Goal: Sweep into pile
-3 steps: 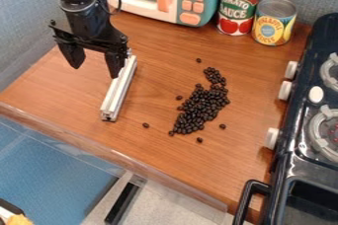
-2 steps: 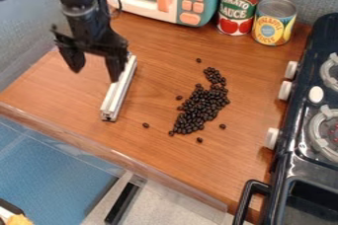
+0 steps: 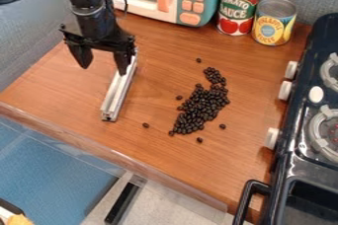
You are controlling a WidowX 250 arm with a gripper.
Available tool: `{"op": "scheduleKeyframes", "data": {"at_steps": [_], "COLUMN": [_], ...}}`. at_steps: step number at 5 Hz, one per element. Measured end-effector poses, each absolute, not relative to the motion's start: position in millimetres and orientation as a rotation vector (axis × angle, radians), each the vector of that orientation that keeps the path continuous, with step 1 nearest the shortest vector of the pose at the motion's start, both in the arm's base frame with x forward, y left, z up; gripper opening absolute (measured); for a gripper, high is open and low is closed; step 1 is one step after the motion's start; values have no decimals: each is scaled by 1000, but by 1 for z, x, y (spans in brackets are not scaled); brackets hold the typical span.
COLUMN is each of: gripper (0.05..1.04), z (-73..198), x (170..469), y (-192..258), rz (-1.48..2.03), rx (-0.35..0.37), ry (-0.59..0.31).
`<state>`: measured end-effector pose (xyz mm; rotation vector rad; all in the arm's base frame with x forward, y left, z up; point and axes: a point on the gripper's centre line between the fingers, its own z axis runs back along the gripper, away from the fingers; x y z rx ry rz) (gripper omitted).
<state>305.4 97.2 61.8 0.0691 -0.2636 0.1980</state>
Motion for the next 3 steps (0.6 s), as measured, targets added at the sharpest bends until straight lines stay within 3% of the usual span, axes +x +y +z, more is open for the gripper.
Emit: {"op": "scheduleKeyframes", "data": {"at_steps": [3], "gripper": [1001], "z": [38], "x": [310], "y": [98], "rz": [228], "rx": [122], "ry": [-218]}}
